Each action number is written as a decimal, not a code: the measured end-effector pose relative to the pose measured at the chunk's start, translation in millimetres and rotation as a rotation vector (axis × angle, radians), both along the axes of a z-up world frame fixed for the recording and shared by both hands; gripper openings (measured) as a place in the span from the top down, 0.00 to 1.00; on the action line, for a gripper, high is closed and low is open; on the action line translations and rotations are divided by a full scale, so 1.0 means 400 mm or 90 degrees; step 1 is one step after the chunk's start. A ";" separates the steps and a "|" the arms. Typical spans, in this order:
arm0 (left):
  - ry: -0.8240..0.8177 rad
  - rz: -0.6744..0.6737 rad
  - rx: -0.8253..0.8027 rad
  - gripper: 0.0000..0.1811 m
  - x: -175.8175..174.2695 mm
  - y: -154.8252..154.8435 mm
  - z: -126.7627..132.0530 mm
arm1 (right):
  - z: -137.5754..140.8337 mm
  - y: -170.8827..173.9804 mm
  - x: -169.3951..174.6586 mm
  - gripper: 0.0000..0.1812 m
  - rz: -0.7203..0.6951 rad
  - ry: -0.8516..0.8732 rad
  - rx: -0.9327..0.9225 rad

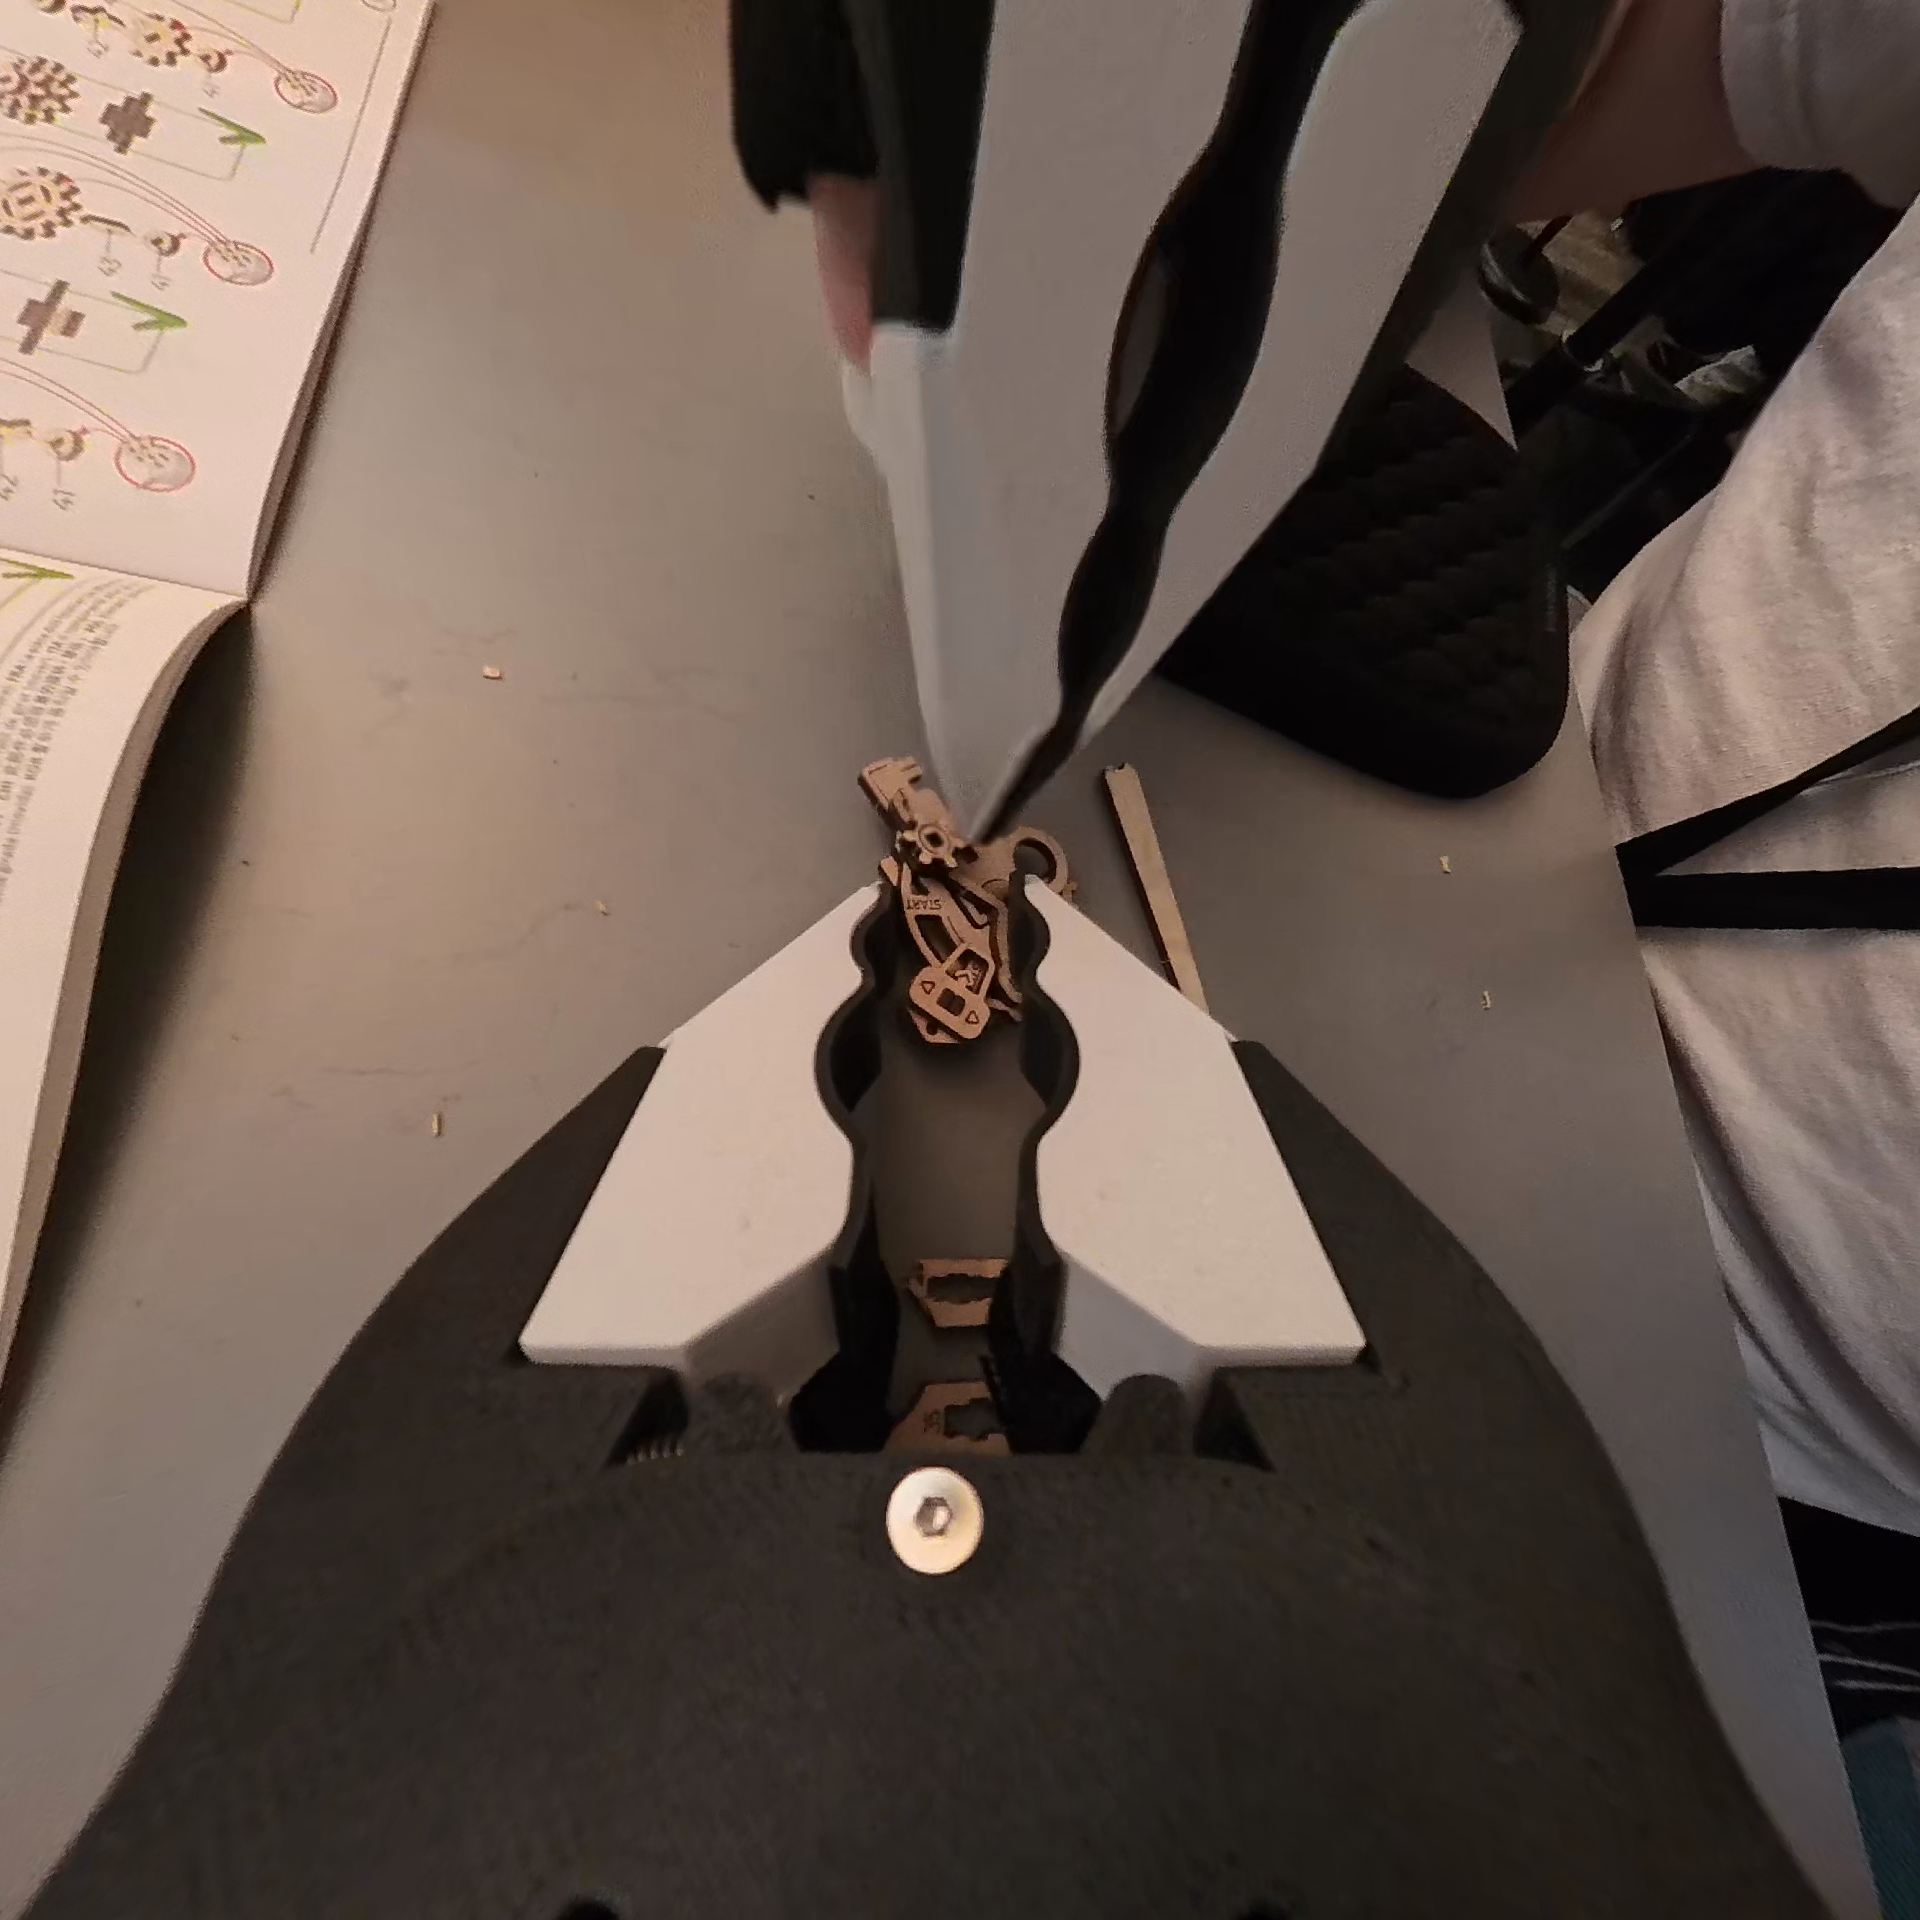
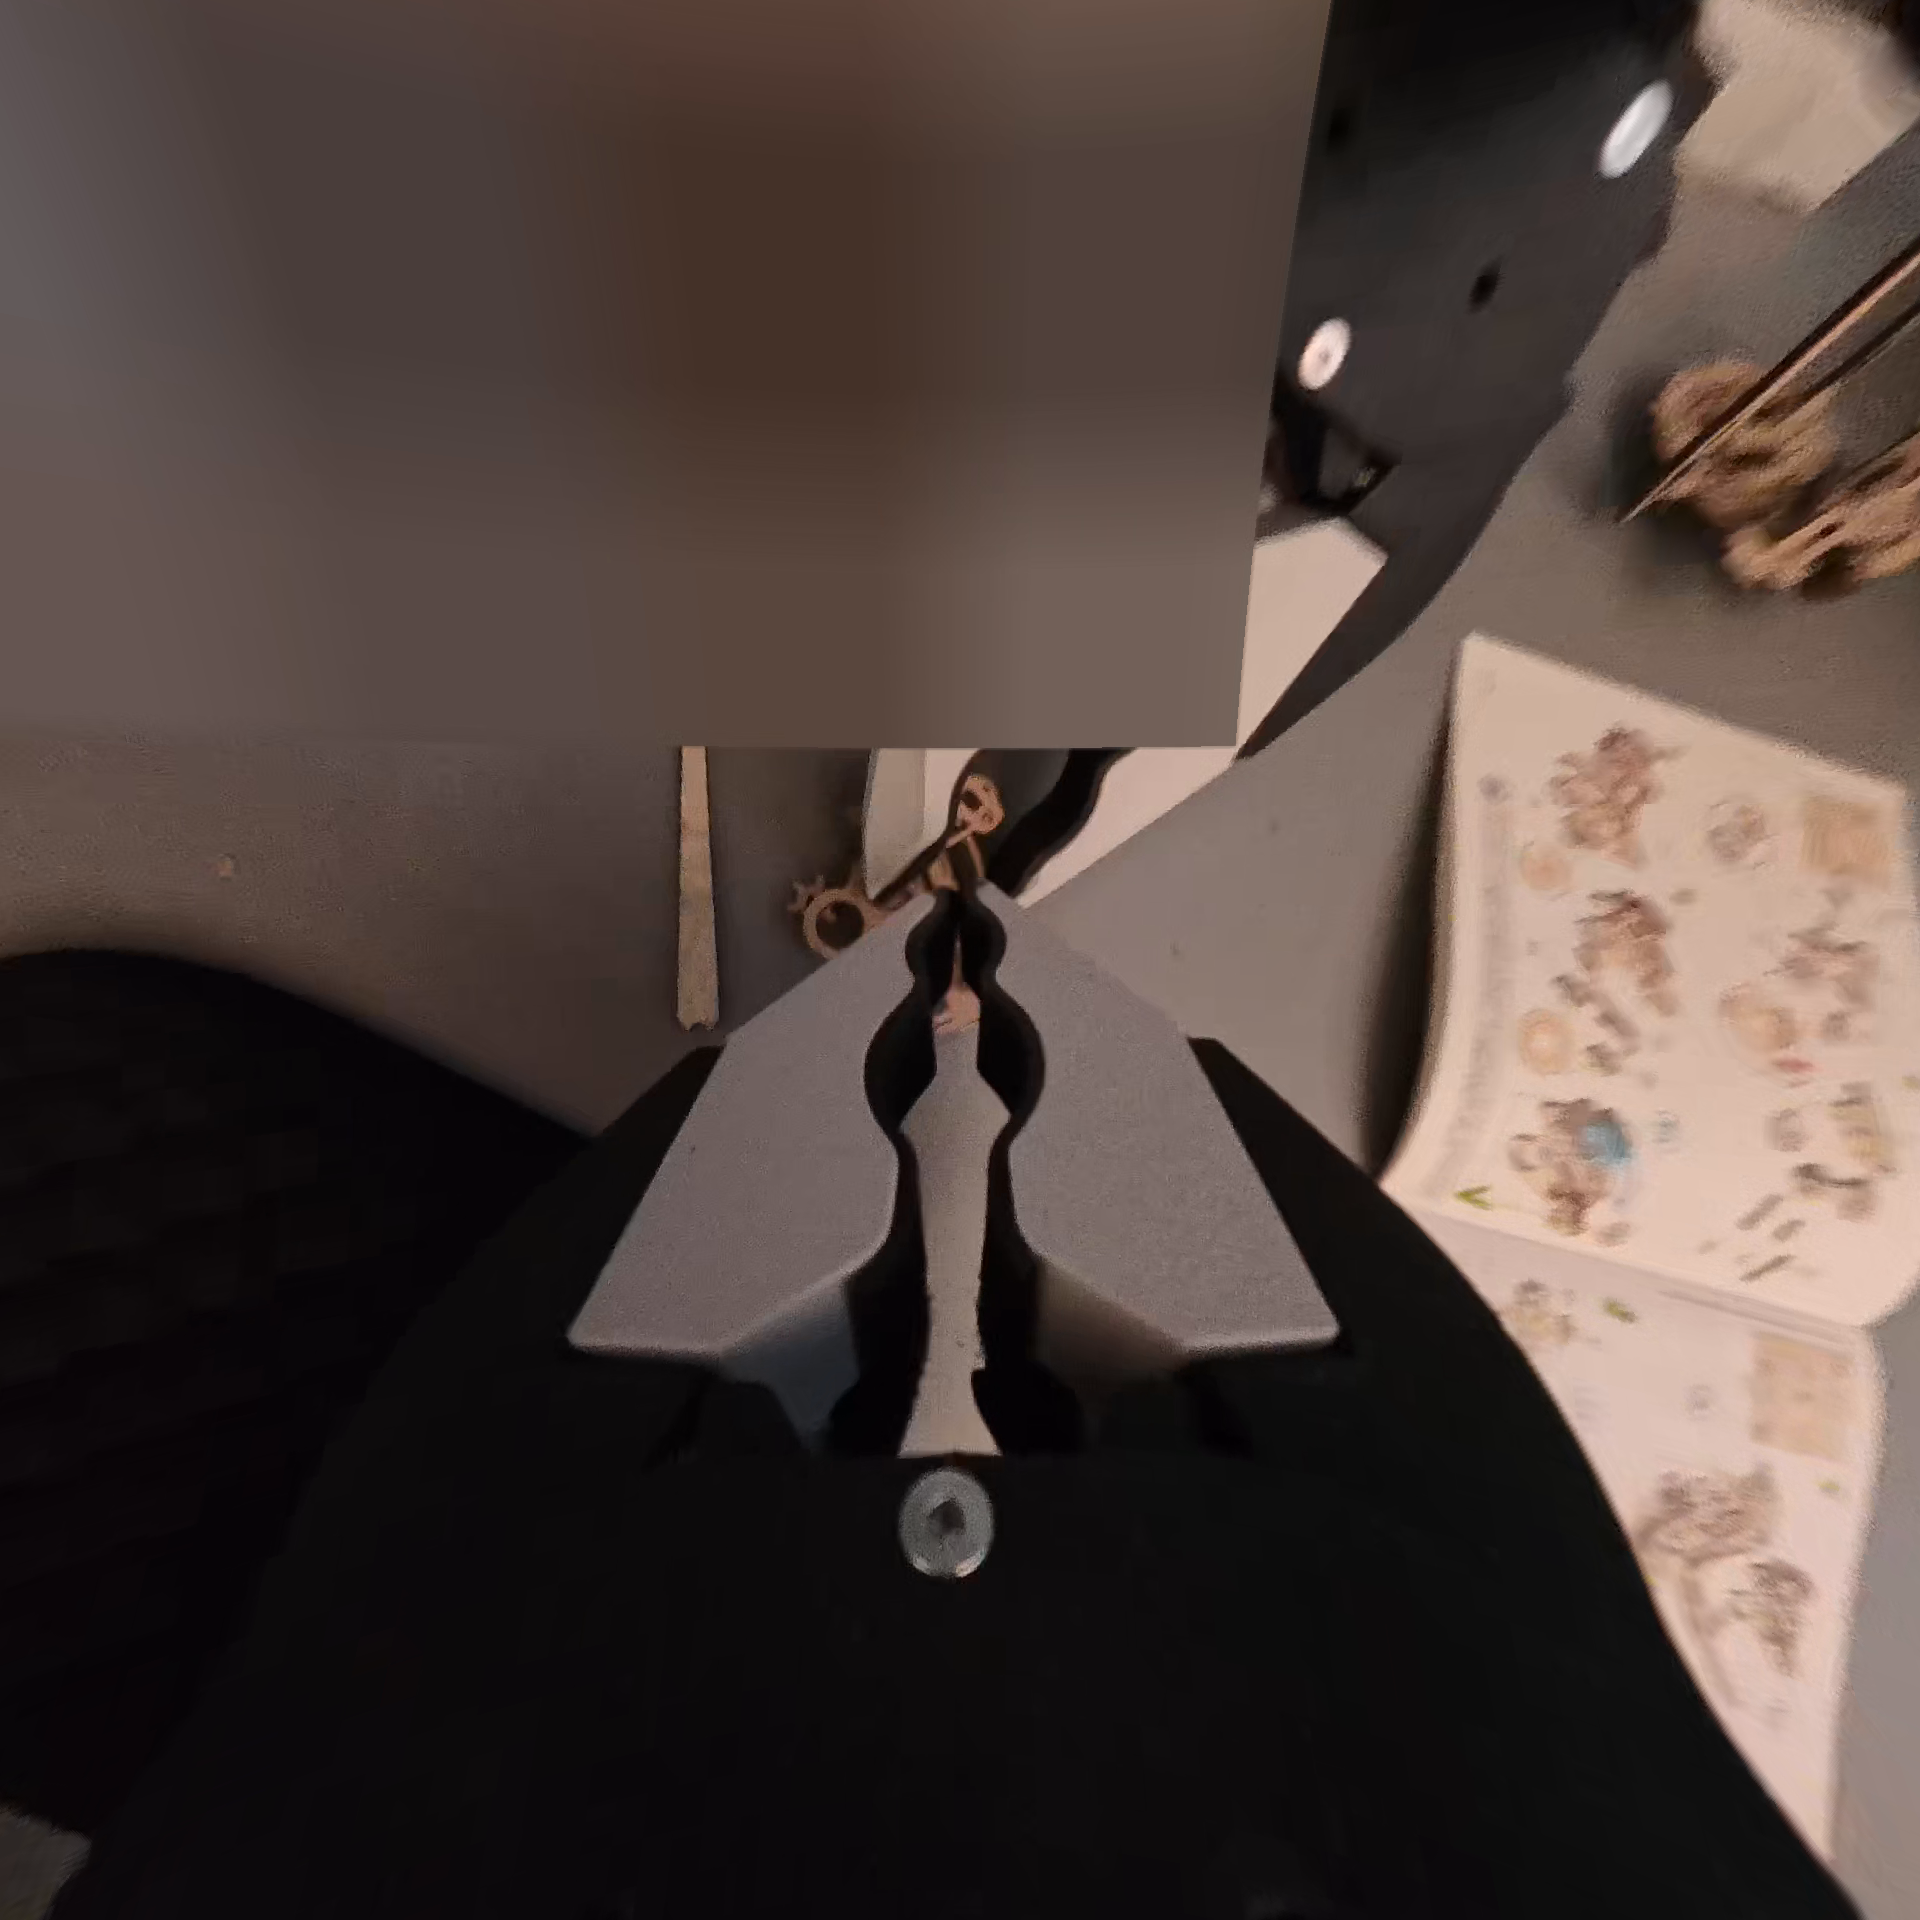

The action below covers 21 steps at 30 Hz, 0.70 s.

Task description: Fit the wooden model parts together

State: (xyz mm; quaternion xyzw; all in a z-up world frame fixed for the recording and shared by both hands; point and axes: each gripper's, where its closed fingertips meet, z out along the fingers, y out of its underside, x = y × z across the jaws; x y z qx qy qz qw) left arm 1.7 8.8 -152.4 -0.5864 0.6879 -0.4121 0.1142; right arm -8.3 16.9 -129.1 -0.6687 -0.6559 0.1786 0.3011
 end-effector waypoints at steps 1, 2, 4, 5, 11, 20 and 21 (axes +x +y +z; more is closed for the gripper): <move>0.001 0.000 -0.002 0.89 0.000 0.000 0.000 | -0.038 0.005 0.018 0.97 -0.012 -0.044 -0.016; 0.001 0.002 -0.002 0.89 0.000 0.001 0.000 | -0.015 0.004 -0.001 1.00 -0.009 0.008 -0.020; 0.000 0.002 -0.003 0.89 0.000 0.001 0.000 | -0.003 0.012 0.015 1.00 -0.012 -0.029 0.018; 0.000 0.001 -0.001 0.89 0.000 0.001 0.000 | 0.014 0.012 0.005 1.00 -0.008 -0.006 0.036; -0.001 0.002 0.000 0.89 0.000 0.001 0.001 | 0.010 0.016 0.013 1.00 -0.016 -0.004 0.022; 0.001 0.001 -0.001 0.89 -0.001 0.001 0.001 | -0.031 0.007 0.012 1.00 -0.021 -0.021 -0.027; 0.001 0.002 -0.002 0.89 -0.002 0.002 0.001 | -0.012 0.001 0.000 1.00 -0.015 0.015 -0.036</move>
